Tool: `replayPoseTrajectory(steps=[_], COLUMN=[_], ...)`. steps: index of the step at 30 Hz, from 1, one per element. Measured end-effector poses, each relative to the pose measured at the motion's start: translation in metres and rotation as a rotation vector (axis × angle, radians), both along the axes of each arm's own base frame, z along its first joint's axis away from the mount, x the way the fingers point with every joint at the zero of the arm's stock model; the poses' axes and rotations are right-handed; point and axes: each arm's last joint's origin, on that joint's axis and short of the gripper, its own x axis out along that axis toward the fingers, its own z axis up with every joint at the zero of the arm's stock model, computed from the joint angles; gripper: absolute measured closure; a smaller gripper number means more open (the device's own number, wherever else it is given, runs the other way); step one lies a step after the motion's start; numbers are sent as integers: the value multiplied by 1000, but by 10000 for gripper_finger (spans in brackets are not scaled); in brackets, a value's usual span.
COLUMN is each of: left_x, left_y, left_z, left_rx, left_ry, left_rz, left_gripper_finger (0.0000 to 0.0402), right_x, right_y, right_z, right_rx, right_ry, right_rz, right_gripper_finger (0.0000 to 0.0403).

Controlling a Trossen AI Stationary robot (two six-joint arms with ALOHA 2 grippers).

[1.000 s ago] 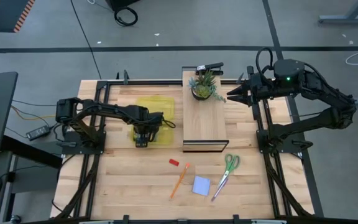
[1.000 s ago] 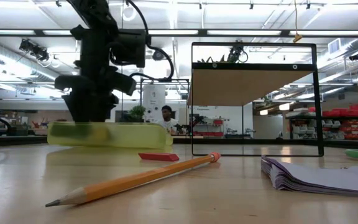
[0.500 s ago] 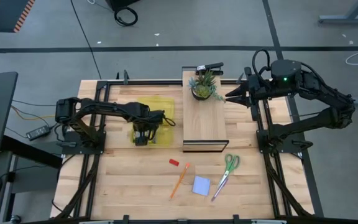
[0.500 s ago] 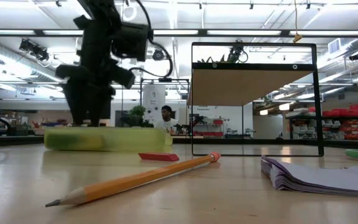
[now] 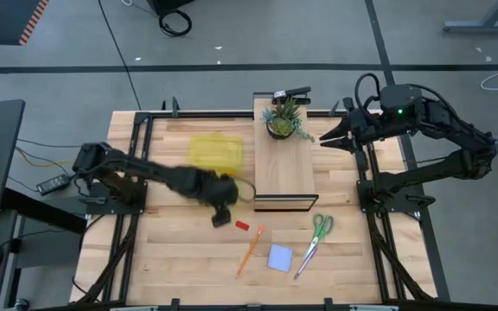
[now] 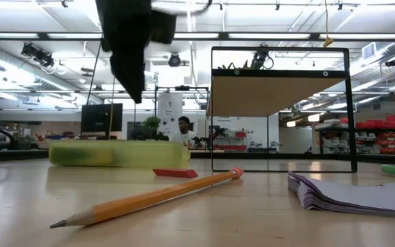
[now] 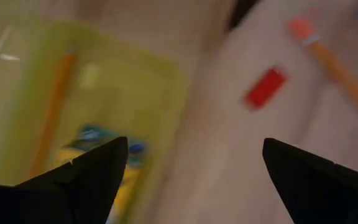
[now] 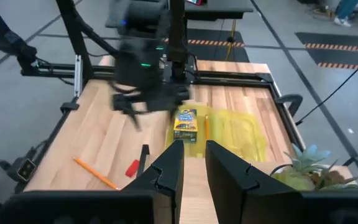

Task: Pack school essentials
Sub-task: Put the eraser into the supply box

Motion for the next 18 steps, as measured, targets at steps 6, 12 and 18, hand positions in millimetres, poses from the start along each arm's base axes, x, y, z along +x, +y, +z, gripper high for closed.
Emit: replayPoseTrajectory(steps=[6,12,18], left_x=[5,21,32], left_y=[-56,-82,-81], left_z=[-12,-39,-66], left_rx=[90,161,227], left_ry=[-102,-139,-88], left_rz=[-76,-259,-343], left_gripper_finger=[21,22,33], right_x=[0,0,0], right_y=[4,11,13], right_z=[1,2,1], right_rx=[-47,-61,-42], right_ry=[-14,-26,-22], right_rz=[75,139,142], right_gripper_finger=[329,329,329])
